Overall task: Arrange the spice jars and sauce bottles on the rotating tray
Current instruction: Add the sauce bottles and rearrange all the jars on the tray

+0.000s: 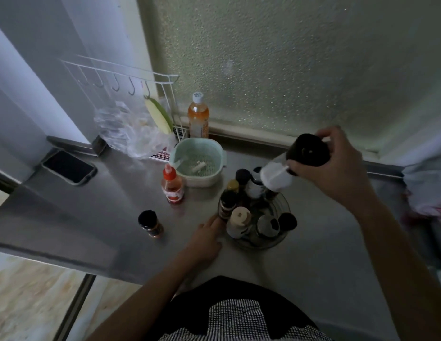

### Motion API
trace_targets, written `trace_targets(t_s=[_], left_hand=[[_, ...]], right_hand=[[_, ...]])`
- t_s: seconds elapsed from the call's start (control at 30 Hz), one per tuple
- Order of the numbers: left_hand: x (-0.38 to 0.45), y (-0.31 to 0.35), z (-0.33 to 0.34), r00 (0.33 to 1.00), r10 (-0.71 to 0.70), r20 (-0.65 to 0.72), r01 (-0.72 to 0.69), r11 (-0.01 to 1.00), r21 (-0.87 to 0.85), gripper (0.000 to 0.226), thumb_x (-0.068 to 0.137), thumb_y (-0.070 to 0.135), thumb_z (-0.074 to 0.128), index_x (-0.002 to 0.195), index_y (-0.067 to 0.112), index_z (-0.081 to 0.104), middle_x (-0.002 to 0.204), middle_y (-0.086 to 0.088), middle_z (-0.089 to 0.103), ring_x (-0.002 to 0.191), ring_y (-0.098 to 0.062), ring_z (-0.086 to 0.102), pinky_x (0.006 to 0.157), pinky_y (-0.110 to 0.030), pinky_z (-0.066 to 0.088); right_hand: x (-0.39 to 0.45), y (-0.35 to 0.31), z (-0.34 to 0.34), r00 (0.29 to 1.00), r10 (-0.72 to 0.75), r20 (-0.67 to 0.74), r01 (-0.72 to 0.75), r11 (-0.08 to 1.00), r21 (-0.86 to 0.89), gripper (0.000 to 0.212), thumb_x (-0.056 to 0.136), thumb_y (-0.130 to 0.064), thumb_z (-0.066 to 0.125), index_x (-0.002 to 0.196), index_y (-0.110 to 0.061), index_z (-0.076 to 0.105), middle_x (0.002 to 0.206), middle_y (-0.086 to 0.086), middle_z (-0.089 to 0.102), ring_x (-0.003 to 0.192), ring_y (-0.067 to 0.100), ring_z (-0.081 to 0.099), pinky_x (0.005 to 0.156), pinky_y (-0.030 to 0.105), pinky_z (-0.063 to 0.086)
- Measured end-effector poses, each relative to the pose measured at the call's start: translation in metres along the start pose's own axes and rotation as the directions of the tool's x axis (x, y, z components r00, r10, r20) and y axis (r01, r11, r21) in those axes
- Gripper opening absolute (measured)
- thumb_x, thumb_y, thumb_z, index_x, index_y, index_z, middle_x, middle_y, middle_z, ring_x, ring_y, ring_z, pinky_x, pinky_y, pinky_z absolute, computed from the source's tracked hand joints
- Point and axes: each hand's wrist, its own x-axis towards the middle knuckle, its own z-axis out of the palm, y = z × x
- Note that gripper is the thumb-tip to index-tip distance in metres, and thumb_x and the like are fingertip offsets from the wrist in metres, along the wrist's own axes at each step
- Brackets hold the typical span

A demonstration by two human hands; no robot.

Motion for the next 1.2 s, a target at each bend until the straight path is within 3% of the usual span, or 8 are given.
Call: trace_targets(t_s=[0.3, 0.37, 0.47, 0.6, 0.73, 0.87, 1.03, 1.2], left_hand=[[-0.006, 0.008, -0.014, 0.988, 0.009, -0.156, -0.014, 0.999, -0.034, 0.043, 0.077, 0.012, 0.051, 0.119, 0.011, 0.045, 0.129, -0.010, 0.046, 0.112, -0.032, 0.049, 0.090, -0.043, 0.047], [-0.012, 0.019, -0.025, 0.937, 0.090, -0.337, -0.097, 0.995, -0.006, 0.034, 0.075, 0.020, 0.047, 0.108, 0.011, 0.050, 0.113, -0.010, 0.054, 0.101, -0.030, 0.055, 0.080, -0.044, 0.051], [-0.010, 0.049, -0.035, 0.751, 0.436, -0.496, -0.389, 0.899, 0.201, 0.037, 0.073, 0.036, 0.049, 0.103, 0.014, 0.050, 0.101, -0.010, 0.060, 0.095, -0.022, 0.051, 0.082, -0.032, 0.045], [0.015, 0.088, -0.031, 0.791, 0.580, -0.193, -0.486, 0.788, 0.377, 0.066, 0.073, 0.057, 0.059, 0.120, 0.013, 0.048, 0.118, -0.008, 0.059, 0.111, -0.026, 0.051, 0.095, -0.038, 0.042], [0.035, 0.085, -0.017, 0.840, 0.541, 0.035, -0.481, 0.713, 0.510, 0.063, 0.067, 0.057, 0.067, 0.109, 0.011, 0.056, 0.100, -0.012, 0.065, 0.089, -0.031, 0.064, 0.084, -0.041, 0.047], [0.038, 0.077, -0.018, 0.839, 0.539, 0.073, -0.491, 0.694, 0.526, 0.057, 0.059, 0.055, 0.074, 0.093, 0.011, 0.061, 0.084, -0.011, 0.066, 0.071, -0.031, 0.065, 0.075, -0.036, 0.050], [0.041, 0.078, -0.033, 0.865, 0.471, 0.171, -0.477, 0.669, 0.570, 0.057, 0.070, 0.048, 0.069, 0.112, 0.012, 0.056, 0.109, -0.013, 0.060, 0.100, -0.033, 0.058, 0.094, -0.040, 0.036], [0.034, 0.079, -0.037, 0.852, 0.483, 0.199, -0.500, 0.643, 0.580, 0.048, 0.074, 0.036, 0.068, 0.113, 0.011, 0.057, 0.109, -0.013, 0.061, 0.105, -0.031, 0.057, 0.104, -0.042, 0.033]], right_hand=[[0.002, 0.072, 0.018, 0.970, 0.226, 0.089, -0.225, 0.974, -0.021, 0.062, 0.052, -0.043, 0.083, 0.098, -0.028, 0.044, 0.100, 0.002, 0.059, 0.090, 0.026, 0.063, 0.076, 0.051, 0.056], [0.006, 0.075, 0.023, 0.969, 0.231, 0.085, -0.232, 0.973, -0.004, 0.062, 0.052, -0.042, 0.082, 0.098, -0.027, 0.044, 0.099, 0.001, 0.057, 0.089, 0.028, 0.063, 0.075, 0.052, 0.056], [0.010, 0.078, 0.031, 0.969, 0.209, 0.130, -0.201, 0.977, -0.077, 0.060, 0.058, -0.035, 0.084, 0.100, -0.023, 0.043, 0.098, 0.002, 0.057, 0.087, 0.026, 0.061, 0.074, 0.044, 0.055], [0.010, 0.080, 0.045, 0.947, 0.240, 0.212, -0.202, 0.962, -0.185, 0.056, 0.061, -0.028, 0.082, 0.099, -0.015, 0.043, 0.093, 0.009, 0.059, 0.081, 0.027, 0.057, 0.064, 0.034, 0.047], [0.004, 0.088, 0.059, 0.908, 0.258, 0.330, -0.168, 0.945, -0.279, 0.050, 0.064, -0.024, 0.079, 0.101, -0.014, 0.047, 0.096, 0.011, 0.061, 0.079, 0.026, 0.055, 0.053, 0.027, 0.034], [-0.002, 0.100, 0.064, 0.886, 0.213, 0.412, -0.081, 0.946, -0.314, 0.059, 0.065, -0.020, 0.079, 0.115, -0.015, 0.049, 0.113, 0.014, 0.061, 0.100, 0.030, 0.057, 0.072, 0.029, 0.039], [-0.003, 0.100, 0.061, 0.862, 0.217, 0.458, -0.038, 0.929, -0.369, 0.059, 0.068, -0.018, 0.077, 0.118, -0.013, 0.046, 0.114, 0.016, 0.058, 0.102, 0.031, 0.055, 0.072, 0.028, 0.035], [0.000, 0.099, 0.058, 0.802, 0.284, 0.526, 0.000, 0.880, -0.475, 0.079, 0.063, -0.024, 0.082, 0.127, -0.022, 0.037, 0.125, 0.011, 0.055, 0.110, 0.031, 0.055, 0.083, 0.040, 0.048]])
